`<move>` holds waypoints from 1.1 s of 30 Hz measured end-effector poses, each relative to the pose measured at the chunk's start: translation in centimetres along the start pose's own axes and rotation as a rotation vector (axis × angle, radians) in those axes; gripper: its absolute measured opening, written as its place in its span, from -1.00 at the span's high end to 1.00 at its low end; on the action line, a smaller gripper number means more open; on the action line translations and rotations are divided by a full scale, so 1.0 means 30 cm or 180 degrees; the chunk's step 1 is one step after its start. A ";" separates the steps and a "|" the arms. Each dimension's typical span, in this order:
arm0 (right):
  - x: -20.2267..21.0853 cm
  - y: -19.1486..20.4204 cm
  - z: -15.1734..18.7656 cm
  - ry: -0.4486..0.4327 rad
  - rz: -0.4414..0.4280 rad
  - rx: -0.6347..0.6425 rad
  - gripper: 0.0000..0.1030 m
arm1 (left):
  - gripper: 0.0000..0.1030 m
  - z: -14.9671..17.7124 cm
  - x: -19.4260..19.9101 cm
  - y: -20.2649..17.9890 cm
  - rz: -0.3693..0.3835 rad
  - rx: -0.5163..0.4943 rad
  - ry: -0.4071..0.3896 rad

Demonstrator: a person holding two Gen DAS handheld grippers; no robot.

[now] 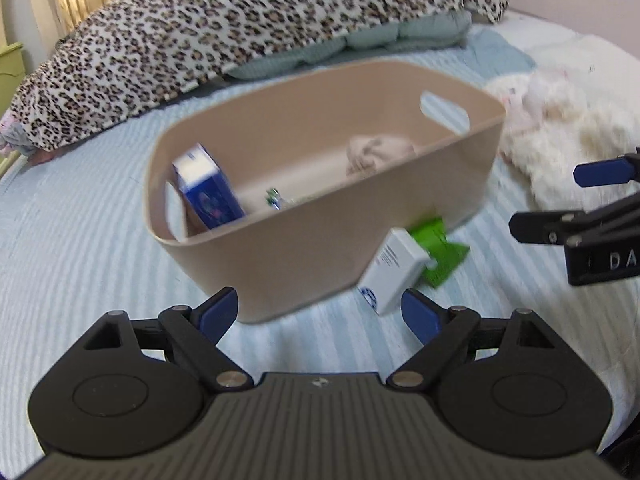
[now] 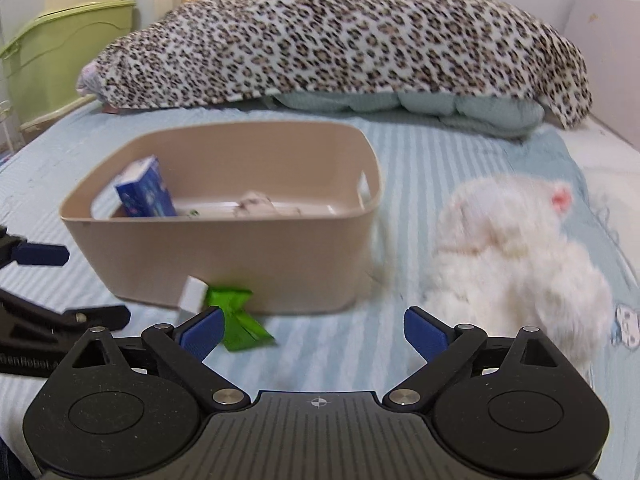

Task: Organize objects
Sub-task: 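Grasp the white medicine box with the left tool while the right tool grasps the green snack packet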

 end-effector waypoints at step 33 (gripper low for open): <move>-0.210 0.041 0.094 0.0482 -0.0309 -0.0053 -0.88 | -0.24 0.037 -0.224 -0.027 0.0289 0.0592 0.0267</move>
Point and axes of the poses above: each gripper's, at about its wrist camera, not at the fingertips, and x roughly against the way its jaws point, y to its left, z to its underside, the point moved 8 cm from there along -x, roughly the way its jaws point, and after that the axes turned 1 degree about -z, right-handed, at the moved point
